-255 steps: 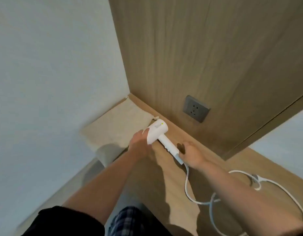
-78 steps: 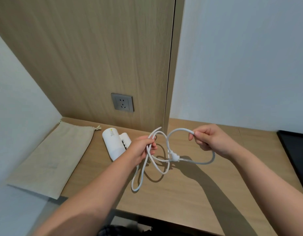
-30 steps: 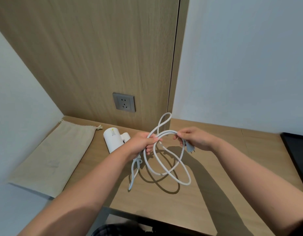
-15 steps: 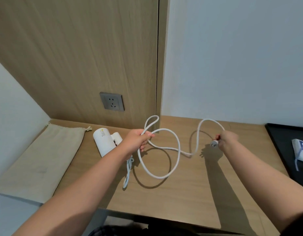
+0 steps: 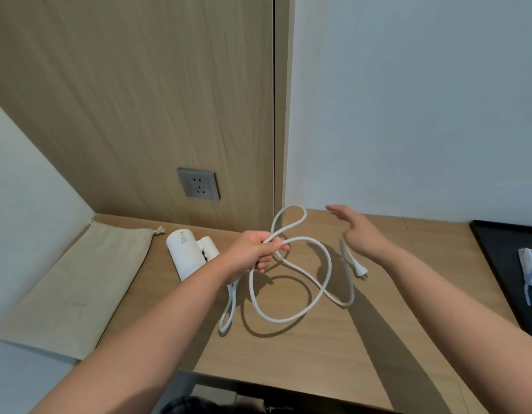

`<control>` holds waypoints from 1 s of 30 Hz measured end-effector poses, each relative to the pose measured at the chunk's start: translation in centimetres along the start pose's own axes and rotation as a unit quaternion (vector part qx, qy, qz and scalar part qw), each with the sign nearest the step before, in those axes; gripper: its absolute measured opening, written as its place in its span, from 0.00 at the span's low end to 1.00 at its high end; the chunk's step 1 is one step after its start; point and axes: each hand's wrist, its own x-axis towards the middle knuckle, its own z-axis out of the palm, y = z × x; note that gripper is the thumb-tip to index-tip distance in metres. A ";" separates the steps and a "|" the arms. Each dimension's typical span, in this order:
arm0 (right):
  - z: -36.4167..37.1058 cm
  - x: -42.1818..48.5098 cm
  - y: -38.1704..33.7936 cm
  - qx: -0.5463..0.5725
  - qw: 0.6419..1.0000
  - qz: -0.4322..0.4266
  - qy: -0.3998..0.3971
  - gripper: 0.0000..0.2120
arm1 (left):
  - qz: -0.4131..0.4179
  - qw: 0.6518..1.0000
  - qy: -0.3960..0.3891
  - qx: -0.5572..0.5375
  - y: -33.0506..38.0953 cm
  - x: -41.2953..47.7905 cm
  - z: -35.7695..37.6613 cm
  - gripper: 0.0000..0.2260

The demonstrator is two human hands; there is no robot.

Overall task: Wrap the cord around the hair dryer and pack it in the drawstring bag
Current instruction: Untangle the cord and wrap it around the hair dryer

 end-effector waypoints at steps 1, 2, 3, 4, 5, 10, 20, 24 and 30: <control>0.1 0.2 -1.4 0.007 0.999 -0.015 -0.030 0.35 | 0.004 1.000 -0.002 0.004 0.1 -0.1 0.0 0.10; 0.1 0.3 -2.5 0.014 0.997 -0.015 -0.070 0.32 | 0.009 1.000 0.002 0.001 0.1 -0.1 0.0 0.10; 0.1 0.3 -3.5 0.031 0.993 0.001 -0.110 0.25 | 0.014 1.000 0.009 -0.004 0.1 -0.1 -0.1 0.10; 0.3 0.1 -4.2 0.054 0.988 0.021 -0.144 0.18 | 0.019 1.000 0.017 -0.009 0.1 -0.1 -0.3 0.10; 0.6 0.1 -4.6 0.082 0.984 0.032 -0.156 0.15 | 0.023 0.999 0.023 -0.014 0.0 -0.2 -0.5 0.09; 2.1 1.4 -3.6 0.009 0.999 0.017 -0.027 0.19 | 0.032 0.999 0.000 0.000 -0.2 -1.0 -1.2 0.10; 5.5 -2.4 4.8 -0.539 0.758 0.107 -0.351 0.24 | 0.041 0.994 0.078 -0.071 -0.6 -1.2 -3.0 0.10; 4.5 -2.8 6.4 -0.503 0.797 0.143 -0.302 0.15 | 0.038 0.995 0.083 -0.049 -0.8 -0.7 -3.1 0.11; -0.2 0.9 9.8 -0.144 0.940 0.283 0.125 0.11 | -0.007 0.994 0.063 0.086 -0.4 -1.2 -1.9 0.24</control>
